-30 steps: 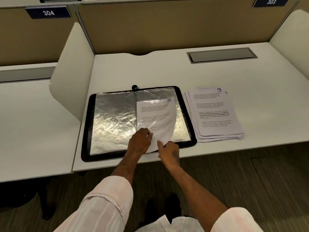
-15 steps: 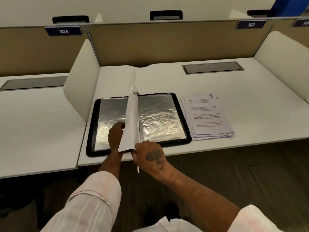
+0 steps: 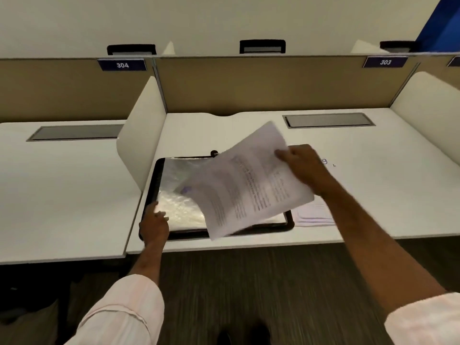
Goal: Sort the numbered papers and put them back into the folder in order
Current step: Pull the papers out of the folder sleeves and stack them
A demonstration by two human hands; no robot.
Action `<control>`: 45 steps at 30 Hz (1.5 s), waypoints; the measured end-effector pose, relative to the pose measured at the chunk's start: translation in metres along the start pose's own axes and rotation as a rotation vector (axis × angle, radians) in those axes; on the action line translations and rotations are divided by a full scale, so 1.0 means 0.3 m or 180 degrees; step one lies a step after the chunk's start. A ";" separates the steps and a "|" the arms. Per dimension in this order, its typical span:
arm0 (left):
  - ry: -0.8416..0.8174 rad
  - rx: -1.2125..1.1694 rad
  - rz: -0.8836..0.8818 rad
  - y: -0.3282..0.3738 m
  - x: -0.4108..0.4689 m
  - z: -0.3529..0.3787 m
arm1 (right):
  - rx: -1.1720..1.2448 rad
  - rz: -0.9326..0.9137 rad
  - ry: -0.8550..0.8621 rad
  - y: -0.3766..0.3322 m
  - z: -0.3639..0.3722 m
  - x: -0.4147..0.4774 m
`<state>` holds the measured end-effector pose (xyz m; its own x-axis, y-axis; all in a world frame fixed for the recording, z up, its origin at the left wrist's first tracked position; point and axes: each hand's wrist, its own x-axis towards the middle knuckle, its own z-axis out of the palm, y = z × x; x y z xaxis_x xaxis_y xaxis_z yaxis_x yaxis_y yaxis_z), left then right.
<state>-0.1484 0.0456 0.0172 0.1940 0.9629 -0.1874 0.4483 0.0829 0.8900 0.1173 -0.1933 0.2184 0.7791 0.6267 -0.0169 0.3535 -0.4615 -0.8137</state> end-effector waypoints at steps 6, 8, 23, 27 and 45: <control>0.0081 0.0324 -0.0257 -0.018 0.042 -0.020 | 0.2408 0.1266 0.1057 0.382 -0.099 0.141; 0.0103 0.0387 -0.0300 -0.017 0.048 -0.016 | 0.2787 0.1571 0.1229 0.498 -0.096 0.155; -0.0123 0.1411 -0.0114 -0.111 0.119 0.067 | 0.1945 0.3054 0.1459 0.949 0.063 0.177; -0.0094 0.1330 -0.0188 -0.113 0.117 0.061 | 0.2064 0.3003 0.1395 1.053 0.090 0.178; -0.2434 0.2696 0.1961 0.043 -0.083 0.472 | -0.2368 0.0912 -0.1213 0.537 0.626 -0.059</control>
<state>-0.0240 -0.0138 -0.0256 0.8848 0.3711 -0.2820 0.4622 -0.7763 0.4286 0.0631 -0.1608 -0.0214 0.7107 0.5298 -0.4629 0.5200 -0.8387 -0.1617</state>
